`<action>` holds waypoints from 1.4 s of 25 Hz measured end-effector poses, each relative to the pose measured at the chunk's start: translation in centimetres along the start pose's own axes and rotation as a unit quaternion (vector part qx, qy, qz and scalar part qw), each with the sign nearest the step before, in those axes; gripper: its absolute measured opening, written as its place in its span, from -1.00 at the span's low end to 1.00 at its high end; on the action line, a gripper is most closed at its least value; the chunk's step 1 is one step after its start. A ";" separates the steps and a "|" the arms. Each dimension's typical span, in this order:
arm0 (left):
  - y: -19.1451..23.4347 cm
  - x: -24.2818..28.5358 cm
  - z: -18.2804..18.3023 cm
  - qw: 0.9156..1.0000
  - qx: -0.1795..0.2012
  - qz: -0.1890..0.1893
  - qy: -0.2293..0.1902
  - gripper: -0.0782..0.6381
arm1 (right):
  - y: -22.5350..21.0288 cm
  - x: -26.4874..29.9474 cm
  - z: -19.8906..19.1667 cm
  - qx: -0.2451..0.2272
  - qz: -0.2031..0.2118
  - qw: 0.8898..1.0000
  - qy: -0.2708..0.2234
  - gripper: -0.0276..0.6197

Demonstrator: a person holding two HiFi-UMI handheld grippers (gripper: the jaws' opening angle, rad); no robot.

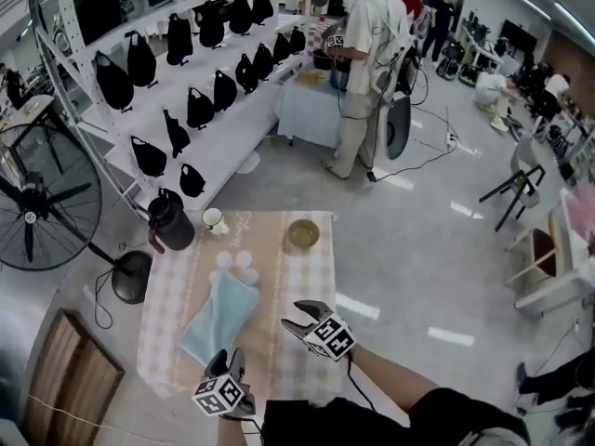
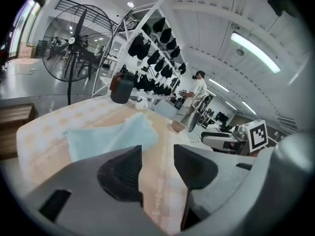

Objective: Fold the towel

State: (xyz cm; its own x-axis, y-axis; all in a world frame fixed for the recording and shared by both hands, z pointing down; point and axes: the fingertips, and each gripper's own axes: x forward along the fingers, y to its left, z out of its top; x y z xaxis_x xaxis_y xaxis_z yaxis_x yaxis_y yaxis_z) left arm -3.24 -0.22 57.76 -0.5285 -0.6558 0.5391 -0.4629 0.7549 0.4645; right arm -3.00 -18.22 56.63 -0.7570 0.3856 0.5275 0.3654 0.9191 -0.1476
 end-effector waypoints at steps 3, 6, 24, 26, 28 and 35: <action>-3.8 -0.4 -1.1 1.000 0.014 -0.016 -0.001 -0.26 | 0.6 -3.8 -1.2 0.025 -0.003 1.000 -0.018 -0.27; -6.4 -1.4 -2.2 0.999 0.028 -0.023 -0.005 -0.26 | 1.9 -6.3 -2.0 0.026 0.003 0.999 -0.033 -0.26; -6.8 -7.9 -1.1 0.997 0.044 -0.025 -0.062 -0.26 | 8.9 -8.2 0.3 -0.015 0.009 0.998 -0.068 -0.25; -5.2 -9.4 -0.4 0.996 0.041 -0.025 -0.070 -0.26 | 10.7 -7.3 1.2 -0.014 0.009 0.997 -0.071 -0.25; -2.9 -11.3 0.2 0.996 0.037 -0.023 -0.077 -0.26 | 13.1 -6.1 2.0 -0.012 0.010 0.997 -0.074 -0.25; 8.3 -16.8 0.7 0.996 0.029 -0.022 -0.087 -0.26 | 22.2 1.2 2.9 -0.012 0.008 0.997 -0.079 -0.25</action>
State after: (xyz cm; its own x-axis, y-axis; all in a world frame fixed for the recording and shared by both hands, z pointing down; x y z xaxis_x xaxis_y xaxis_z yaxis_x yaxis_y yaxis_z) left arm 1.27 17.01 52.05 -0.6198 -0.6831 0.3863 -0.5259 0.7269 0.4416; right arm 2.66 2.91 51.59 -0.8257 0.4100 0.3874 0.3896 0.9112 -0.1339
